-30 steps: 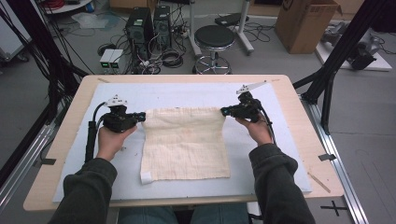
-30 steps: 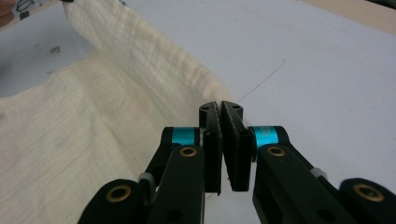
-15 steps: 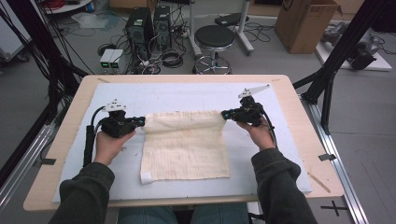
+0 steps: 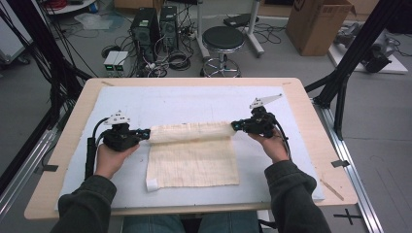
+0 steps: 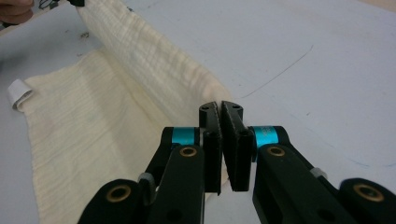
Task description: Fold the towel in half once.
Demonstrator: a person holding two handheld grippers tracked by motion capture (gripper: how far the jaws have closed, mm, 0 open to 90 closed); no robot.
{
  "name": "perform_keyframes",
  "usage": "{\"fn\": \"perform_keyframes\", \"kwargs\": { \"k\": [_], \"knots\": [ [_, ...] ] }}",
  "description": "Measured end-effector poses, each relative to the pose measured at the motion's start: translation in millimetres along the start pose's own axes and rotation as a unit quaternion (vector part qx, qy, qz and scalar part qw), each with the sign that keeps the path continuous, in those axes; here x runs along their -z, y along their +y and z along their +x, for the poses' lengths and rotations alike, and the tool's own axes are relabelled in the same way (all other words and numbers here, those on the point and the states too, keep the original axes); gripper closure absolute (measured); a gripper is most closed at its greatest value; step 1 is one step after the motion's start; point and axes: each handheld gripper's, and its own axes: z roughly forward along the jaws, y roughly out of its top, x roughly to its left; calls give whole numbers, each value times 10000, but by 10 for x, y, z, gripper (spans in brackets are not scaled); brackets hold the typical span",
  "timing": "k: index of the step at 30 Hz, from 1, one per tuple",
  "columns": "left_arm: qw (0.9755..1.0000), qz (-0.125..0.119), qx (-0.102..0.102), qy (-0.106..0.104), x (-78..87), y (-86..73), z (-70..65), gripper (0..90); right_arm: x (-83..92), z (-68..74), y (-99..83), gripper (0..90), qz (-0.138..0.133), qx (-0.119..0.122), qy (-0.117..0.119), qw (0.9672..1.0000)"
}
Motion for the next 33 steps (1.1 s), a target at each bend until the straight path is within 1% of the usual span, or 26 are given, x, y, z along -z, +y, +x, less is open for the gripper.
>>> {"fn": "perform_keyframes", "kwargs": {
  "k": [3, 5, 8, 10, 14, 16, 19, 21, 22, 24, 26, 30, 33],
  "knots": [
    [10000, -16, -7, -20, 24, -36, -9, 876, 2, 38, 14, 867, -18, 55, 18, 10000],
    [10000, -30, 12, -23, 44, -58, -15, 876, 8, 61, 15, 867, 27, 49, 24, 10000],
    [10000, -60, 18, -39, 73, -85, -22, 876, 17, 93, 14, 867, 53, 141, 16, 9999],
    [10000, -65, 0, -44, 87, -95, -34, 876, 23, 118, 13, 867, 93, 182, 29, 9998],
    [9999, -114, -35, -72, 127, -104, -65, 876, 33, 150, 2, 867, 140, 190, 44, 9997],
    [9998, -149, -43, -96, 145, -122, -76, 876, 48, 177, -5, 867, 171, 250, 48, 9995],
    [9997, -178, -43, -133, 161, -158, -96, 876, 59, 190, -45, 867, 115, 237, 93, 9996],
    [9997, -169, -67, -137, 163, -180, -111, 876, 56, 197, -84, 867, 142, 220, 107, 9996],
    [9997, -177, -45, -147, 161, -189, -121, 876, 53, 207, -104, 867, 150, 208, 120, 9996],
    [9998, -135, -81, -154, 167, -205, -137, 876, 46, 222, -139, 867, 161, 208, 126, 9996],
    [9997, -144, -99, -164, 172, -218, -153, 876, 46, 236, -164, 867, 195, 209, 144, 9995],
    [9996, -162, -111, -179, 191, -244, -182, 876, 66, 266, -199, 867, 162, 240, 155, 9995],
    [9996, -100, -172, -186, 206, -266, -213, 875, 74, 296, -233, 867, 128, 247, 170, 9995]
  ]
}}
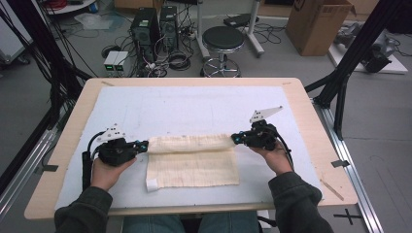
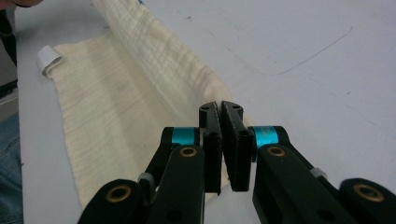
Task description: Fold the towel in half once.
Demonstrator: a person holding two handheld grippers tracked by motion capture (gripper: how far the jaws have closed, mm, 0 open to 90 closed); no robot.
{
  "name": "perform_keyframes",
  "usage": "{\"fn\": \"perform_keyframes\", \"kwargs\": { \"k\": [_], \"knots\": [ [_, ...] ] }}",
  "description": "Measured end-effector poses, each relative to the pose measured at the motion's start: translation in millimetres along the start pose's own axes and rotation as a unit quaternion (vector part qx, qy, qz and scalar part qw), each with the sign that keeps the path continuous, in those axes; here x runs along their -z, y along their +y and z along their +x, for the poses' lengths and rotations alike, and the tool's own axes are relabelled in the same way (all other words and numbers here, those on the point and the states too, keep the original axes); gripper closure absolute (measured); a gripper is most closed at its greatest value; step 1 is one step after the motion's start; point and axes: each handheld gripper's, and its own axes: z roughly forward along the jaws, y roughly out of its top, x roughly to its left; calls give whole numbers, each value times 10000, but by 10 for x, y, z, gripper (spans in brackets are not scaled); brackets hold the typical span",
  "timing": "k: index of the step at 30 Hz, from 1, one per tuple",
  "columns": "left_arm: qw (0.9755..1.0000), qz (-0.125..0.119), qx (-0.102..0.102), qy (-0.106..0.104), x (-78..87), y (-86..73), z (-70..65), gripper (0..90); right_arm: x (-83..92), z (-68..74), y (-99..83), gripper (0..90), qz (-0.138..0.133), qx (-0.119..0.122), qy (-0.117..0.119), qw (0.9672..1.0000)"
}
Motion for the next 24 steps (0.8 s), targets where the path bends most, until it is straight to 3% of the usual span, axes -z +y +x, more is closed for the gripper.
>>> {"fn": "perform_keyframes", "kwargs": {
  "k": [7, 24],
  "knots": [
    [9998, 115, -153, -69, 29, -4, -65, 875, 2, 58, -81, 867, 19, 80, -31, 10000],
    [9996, 180, -124, -189, 118, -216, -147, 874, -7, 235, -257, 866, 133, 211, 64, 9997]
  ]
}}
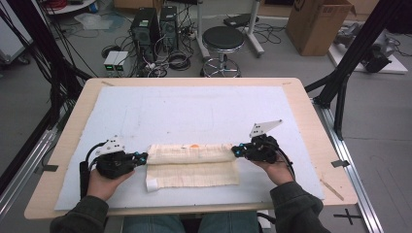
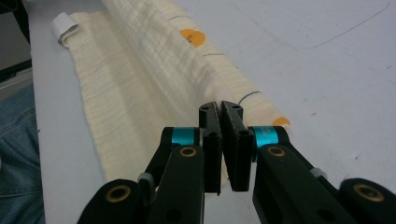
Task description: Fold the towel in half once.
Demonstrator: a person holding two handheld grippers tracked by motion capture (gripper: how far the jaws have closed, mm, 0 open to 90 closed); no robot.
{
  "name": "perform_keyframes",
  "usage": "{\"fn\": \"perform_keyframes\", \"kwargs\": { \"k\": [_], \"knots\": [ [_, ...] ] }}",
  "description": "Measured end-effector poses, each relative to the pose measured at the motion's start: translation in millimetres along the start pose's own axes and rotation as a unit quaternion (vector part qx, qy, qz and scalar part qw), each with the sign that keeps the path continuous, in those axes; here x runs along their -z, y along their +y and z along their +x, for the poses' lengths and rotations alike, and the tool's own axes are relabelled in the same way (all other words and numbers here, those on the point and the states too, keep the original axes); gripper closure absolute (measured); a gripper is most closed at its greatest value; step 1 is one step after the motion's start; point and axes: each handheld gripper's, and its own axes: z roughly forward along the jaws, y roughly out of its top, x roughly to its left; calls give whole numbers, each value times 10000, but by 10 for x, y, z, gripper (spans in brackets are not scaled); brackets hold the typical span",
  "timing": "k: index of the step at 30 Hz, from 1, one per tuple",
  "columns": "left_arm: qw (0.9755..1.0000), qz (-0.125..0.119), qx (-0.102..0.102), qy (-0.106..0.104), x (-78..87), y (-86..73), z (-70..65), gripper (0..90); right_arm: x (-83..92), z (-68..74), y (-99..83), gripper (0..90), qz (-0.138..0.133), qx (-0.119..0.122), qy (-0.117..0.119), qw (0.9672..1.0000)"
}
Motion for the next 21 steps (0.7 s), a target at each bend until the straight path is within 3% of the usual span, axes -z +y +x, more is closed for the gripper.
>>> {"fn": "perform_keyframes", "kwargs": {
  "k": [21],
  "knots": [
    [9997, 105, -19, -206, 47, -152, -104, 866, -28, 80, -136, 859, 129, 18, 61, 9999]
  ]
}}
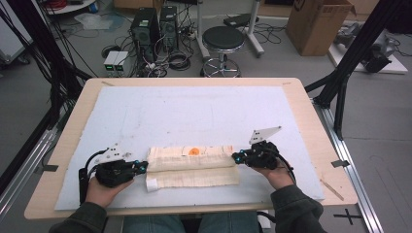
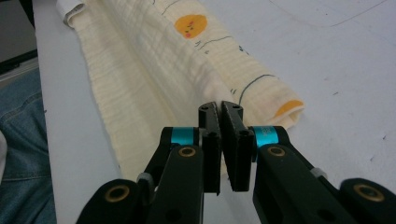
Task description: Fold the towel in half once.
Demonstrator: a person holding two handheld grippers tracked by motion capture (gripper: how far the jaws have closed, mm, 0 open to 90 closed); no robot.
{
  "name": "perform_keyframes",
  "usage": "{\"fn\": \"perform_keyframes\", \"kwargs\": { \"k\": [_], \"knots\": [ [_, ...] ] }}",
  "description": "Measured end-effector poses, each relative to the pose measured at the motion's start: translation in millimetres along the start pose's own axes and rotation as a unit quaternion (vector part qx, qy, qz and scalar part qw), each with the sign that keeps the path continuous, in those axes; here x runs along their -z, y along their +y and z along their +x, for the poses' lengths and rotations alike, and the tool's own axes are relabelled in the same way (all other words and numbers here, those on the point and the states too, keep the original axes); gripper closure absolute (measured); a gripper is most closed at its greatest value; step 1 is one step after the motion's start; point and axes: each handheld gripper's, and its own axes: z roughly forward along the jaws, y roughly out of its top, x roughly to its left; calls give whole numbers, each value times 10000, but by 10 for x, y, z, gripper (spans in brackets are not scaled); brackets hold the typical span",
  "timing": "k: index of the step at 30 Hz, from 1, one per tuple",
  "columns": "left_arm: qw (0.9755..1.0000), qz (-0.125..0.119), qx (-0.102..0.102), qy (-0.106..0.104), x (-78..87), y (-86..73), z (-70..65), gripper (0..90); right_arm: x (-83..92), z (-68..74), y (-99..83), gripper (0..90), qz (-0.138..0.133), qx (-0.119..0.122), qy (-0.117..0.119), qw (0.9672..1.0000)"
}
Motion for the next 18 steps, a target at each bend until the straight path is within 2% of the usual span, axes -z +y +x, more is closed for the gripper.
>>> {"fn": "perform_keyframes", "kwargs": {
  "k": [4, 7, 10, 12, 15, 18],
  "knots": [
    [9996, -154, 81, -202, 78, -20, -8, 810, 24, 16, -10, 787, 10, 29, 44, 10000],
    [9992, -302, 138, -207, 151, -19, 4, 784, 74, 23, -20, 748, -92, -11, 118, 9999],
    [9990, -339, 174, -239, 153, -3, 15, 759, 112, 46, -10, 717, -172, 17, 252, 9995],
    [9991, -294, 155, -274, 122, 11, 4, 744, 100, 78, 3, 706, -161, 54, 263, 9995],
    [9992, -162, 82, -344, 24, 37, -40, 739, 16, 133, 21, 699, -91, 167, 400, 9990],
    [9990, 60, -58, -428, -71, 40, -101, 758, -96, 175, 7, 696, 30, 202, 525, 9984]
  ]
}}
